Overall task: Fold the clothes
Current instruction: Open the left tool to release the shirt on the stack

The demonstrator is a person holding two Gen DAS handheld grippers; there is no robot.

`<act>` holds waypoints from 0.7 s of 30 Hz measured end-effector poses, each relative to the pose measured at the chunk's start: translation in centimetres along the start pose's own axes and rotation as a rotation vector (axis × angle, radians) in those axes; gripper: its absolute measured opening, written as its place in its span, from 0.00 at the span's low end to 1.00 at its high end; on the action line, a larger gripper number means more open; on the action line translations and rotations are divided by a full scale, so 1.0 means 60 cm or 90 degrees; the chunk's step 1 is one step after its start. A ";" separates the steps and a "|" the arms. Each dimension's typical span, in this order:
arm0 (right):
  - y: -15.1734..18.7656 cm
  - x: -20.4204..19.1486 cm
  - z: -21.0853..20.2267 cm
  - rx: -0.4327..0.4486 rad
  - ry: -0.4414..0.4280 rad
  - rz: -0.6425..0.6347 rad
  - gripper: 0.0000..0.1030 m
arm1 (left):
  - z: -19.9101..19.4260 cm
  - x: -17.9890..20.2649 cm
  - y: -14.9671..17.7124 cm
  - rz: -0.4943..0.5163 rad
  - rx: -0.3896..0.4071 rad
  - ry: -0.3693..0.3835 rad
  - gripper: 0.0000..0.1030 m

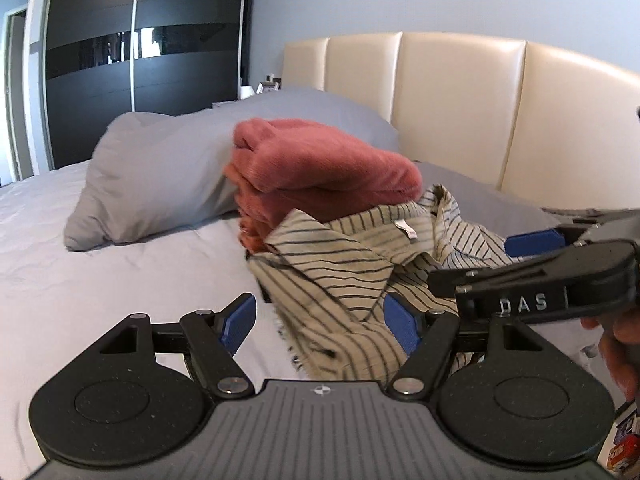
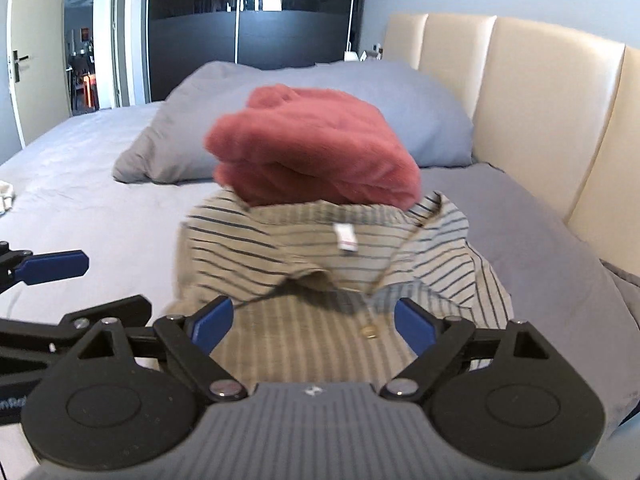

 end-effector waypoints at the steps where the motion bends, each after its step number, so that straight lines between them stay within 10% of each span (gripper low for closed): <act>1: 0.000 -0.009 -0.010 0.004 0.002 -0.001 0.87 | -0.012 -0.008 -0.001 -0.003 0.004 -0.002 0.68; 21: 0.090 -0.293 -0.157 0.062 -0.058 0.028 0.90 | -0.243 -0.205 0.097 0.020 0.007 -0.081 0.72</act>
Point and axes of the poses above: each gripper's, at about its wrist camera, not at the fingertips, and z roughly the way its jaws point, x to its right, y to its underside, the point moved 7 cm from there along z, roughly the way its jaws point, and after that the axes turned 3 degrees about -x, right-handed, at the moved point
